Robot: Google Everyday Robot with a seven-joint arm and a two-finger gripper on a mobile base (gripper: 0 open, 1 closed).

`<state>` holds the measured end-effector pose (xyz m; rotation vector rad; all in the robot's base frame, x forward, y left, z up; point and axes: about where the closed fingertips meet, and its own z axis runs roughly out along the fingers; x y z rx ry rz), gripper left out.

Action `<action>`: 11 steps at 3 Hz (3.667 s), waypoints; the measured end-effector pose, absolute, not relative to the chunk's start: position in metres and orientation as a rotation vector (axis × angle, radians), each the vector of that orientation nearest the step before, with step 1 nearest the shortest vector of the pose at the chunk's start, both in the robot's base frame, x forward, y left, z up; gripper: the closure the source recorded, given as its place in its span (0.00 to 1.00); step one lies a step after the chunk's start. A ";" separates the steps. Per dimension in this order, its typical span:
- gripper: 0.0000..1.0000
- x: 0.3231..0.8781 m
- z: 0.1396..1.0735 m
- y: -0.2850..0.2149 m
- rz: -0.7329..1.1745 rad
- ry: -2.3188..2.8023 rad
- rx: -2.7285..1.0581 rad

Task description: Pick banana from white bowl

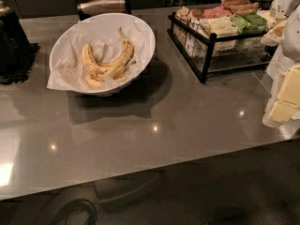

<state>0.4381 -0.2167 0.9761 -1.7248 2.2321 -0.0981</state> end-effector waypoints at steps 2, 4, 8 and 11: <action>0.00 0.455 0.984 -0.200 -0.046 2.186 -1.677; 0.00 0.531 1.000 -0.119 0.278 2.030 -1.605; 0.00 0.602 0.997 0.002 0.590 1.818 -1.577; 0.00 0.627 0.985 0.067 0.759 1.750 -1.533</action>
Offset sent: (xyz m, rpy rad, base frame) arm 0.0405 0.0381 0.0149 0.1727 -0.0561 0.0035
